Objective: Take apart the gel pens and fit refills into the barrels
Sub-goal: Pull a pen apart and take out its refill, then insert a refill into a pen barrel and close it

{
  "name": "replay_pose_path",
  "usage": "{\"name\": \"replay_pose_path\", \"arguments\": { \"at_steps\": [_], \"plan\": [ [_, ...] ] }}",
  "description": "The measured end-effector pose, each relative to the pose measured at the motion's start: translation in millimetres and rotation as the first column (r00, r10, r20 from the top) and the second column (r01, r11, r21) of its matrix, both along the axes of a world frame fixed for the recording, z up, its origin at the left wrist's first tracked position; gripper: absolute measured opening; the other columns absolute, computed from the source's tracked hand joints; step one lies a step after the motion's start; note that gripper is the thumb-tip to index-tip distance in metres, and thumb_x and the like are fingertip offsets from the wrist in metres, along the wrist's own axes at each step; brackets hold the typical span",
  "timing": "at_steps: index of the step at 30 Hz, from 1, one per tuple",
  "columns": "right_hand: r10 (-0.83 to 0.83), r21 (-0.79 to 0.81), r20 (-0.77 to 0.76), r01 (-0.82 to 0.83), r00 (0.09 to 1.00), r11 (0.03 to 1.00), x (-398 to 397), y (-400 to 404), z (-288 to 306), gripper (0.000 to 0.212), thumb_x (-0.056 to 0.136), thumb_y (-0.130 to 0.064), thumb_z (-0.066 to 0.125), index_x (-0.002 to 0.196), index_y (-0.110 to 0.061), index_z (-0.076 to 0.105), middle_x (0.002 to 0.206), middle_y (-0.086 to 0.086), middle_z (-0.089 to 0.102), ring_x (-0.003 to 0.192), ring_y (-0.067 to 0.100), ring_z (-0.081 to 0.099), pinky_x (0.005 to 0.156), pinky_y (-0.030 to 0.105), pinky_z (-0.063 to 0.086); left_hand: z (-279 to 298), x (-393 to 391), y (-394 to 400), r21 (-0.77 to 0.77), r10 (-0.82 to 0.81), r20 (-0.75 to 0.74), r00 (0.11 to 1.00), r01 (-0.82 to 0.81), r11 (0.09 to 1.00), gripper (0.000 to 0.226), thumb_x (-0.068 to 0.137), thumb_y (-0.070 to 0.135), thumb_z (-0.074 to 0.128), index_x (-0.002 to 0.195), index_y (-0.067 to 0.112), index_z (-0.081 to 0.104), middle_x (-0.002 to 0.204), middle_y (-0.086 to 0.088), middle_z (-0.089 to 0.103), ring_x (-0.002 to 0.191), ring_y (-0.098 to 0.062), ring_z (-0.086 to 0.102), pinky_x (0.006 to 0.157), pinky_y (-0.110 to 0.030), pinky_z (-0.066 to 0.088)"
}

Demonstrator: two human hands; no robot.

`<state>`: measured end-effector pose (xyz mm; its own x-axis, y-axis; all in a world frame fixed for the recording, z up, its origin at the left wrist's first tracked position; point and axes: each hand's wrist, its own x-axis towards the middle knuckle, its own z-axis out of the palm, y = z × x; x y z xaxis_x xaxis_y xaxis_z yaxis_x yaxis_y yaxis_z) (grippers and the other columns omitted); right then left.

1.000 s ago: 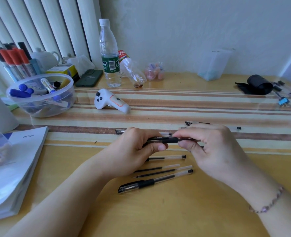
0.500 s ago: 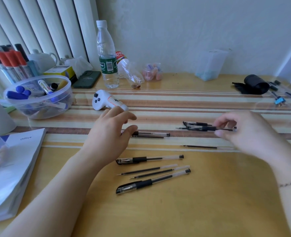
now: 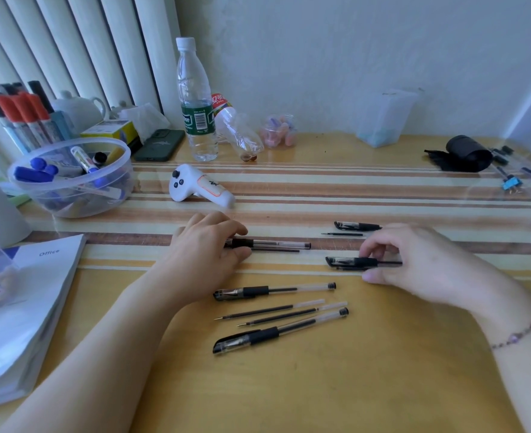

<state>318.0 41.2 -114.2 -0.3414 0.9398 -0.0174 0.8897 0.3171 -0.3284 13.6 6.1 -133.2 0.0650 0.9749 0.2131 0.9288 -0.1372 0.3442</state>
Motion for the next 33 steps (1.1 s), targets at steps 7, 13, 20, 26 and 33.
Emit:
{"name": "replay_pose_path", "arguments": {
  "at_steps": [7,13,20,26,33],
  "plan": [
    [-0.053,0.035,0.024,0.053,0.998,0.998,10.5,5.7,-1.7,0.016,0.076,-0.043,0.076,0.078,-0.045,0.061,0.084,-0.022,0.060,0.076,-0.001,0.056,0.061,0.027,0.046,-2.5,-2.1,2.5,0.008,-0.008,0.001,1.000,0.008,1.000,0.027,0.094,0.034,0.056,0.119,0.027,0.062,0.118,0.009,0.054,0.119,-0.020,0.042,0.101,-0.043,0.037],
    [-0.031,0.036,-0.002,0.031,1.000,0.999,9.5,3.5,1.1,0.021,0.074,-0.051,0.074,0.089,-0.048,0.059,0.090,-0.024,0.060,0.082,-0.006,0.055,0.065,0.021,0.043,-4.2,-2.1,6.7,0.069,-0.007,0.050,0.999,0.003,0.998,0.014,0.088,0.026,0.065,0.102,0.025,0.068,0.099,0.012,0.055,0.106,-0.020,0.049,0.094,-0.044,0.042],
    [-0.058,0.272,-0.200,0.112,0.978,0.956,0.0,1.9,3.1,0.020,0.082,-0.051,0.063,0.097,-0.039,0.067,0.086,-0.025,0.059,0.082,-0.007,0.054,0.063,0.014,0.038,-1.5,-0.6,5.4,0.169,-0.072,0.153,0.986,0.046,0.984,0.007,0.088,0.014,0.066,0.092,0.020,0.066,0.088,0.006,0.065,0.087,-0.016,0.058,0.076,-0.031,0.046],
    [0.310,0.517,-0.177,-0.180,0.934,0.837,-42.3,-27.0,5.3,0.042,0.097,-0.047,0.043,0.115,-0.019,0.068,0.106,-0.007,0.071,0.099,0.013,0.064,0.087,0.036,0.051,8.6,27.5,-10.7,0.249,-0.354,0.277,0.894,0.289,0.924,0.005,0.094,0.015,0.052,0.097,0.016,0.056,0.086,0.005,0.063,0.077,-0.009,0.055,0.067,-0.018,0.043],
    [0.364,0.420,-0.247,-0.239,0.898,0.875,-52.1,-32.8,-1.2,0.034,0.095,-0.043,0.047,0.105,-0.024,0.073,0.074,-0.010,0.071,0.064,0.007,0.064,0.056,0.032,0.052,4.0,28.3,-11.6,0.208,-0.392,0.110,0.913,0.365,0.908,0.019,0.095,0.042,0.053,0.086,0.025,0.056,0.062,0.011,0.048,0.059,-0.014,0.047,0.056,-0.033,0.043]
  ]
}}
